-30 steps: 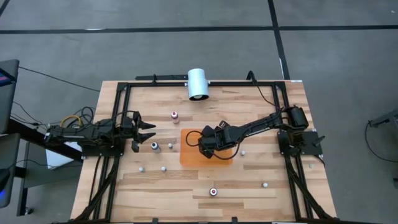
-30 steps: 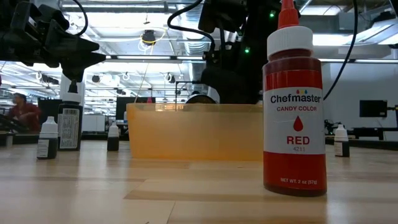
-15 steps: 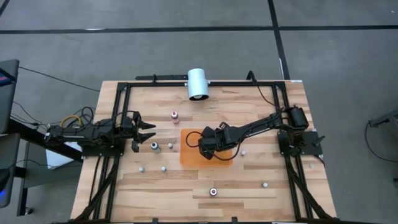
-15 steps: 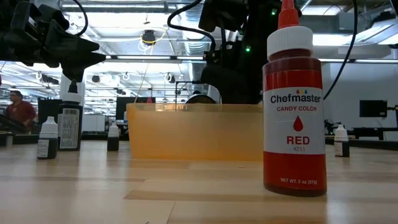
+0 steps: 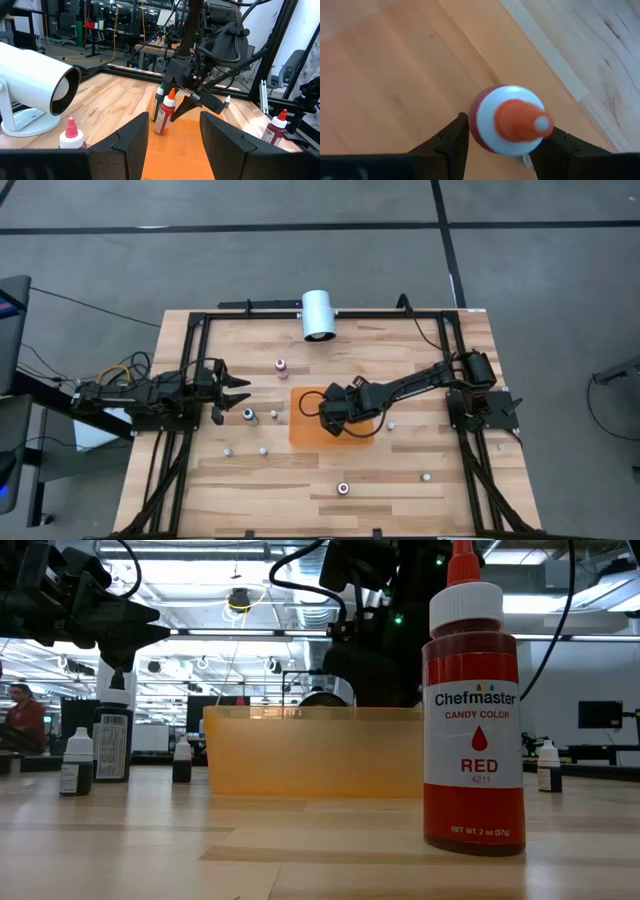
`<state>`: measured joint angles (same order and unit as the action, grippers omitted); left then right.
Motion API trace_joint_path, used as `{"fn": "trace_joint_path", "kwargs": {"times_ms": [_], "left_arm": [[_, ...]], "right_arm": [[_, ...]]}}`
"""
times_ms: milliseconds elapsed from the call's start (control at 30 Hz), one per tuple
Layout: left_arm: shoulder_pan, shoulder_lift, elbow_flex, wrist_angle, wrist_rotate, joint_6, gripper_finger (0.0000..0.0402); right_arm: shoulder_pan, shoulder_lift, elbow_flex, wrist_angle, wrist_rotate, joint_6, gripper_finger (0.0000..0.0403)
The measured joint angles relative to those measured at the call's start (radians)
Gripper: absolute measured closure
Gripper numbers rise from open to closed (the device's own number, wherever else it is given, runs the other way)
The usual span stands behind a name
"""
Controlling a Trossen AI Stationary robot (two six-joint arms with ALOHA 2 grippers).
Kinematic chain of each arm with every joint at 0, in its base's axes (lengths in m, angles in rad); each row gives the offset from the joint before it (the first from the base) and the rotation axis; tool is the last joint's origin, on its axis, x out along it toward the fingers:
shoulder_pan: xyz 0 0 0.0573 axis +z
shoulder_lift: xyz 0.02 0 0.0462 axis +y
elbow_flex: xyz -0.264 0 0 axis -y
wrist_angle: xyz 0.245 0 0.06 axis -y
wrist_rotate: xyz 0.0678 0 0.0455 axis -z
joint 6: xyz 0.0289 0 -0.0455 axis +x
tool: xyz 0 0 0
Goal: Pick & Place food coloring
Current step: Put the large orange food coloring into the orange bin
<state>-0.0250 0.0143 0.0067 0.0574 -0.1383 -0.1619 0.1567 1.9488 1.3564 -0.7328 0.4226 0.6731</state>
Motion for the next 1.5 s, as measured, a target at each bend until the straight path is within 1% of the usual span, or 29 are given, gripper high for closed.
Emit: {"fn": "trace_joint_path", "kwargs": {"times_ms": [233,1067,1200,1500], "left_arm": [[0.000,0.000,0.000,0.000,0.000,0.000,0.0233],[0.000,0.000,0.000,0.000,0.000,-0.005,0.0233],[0.000,0.000,0.000,0.000,0.000,-0.005,0.0233],[0.000,0.000,0.000,0.000,0.000,-0.005,0.0233]], "right_arm": [[-0.002,0.000,0.000,0.001,0.028,0.001,0.0234],[0.007,0.000,0.000,0.008,0.019,0.001,0.0230],[0.007,0.000,0.000,0.008,0.022,0.008,0.0219],[0.007,0.000,0.000,0.008,0.022,0.008,0.0169]]}}
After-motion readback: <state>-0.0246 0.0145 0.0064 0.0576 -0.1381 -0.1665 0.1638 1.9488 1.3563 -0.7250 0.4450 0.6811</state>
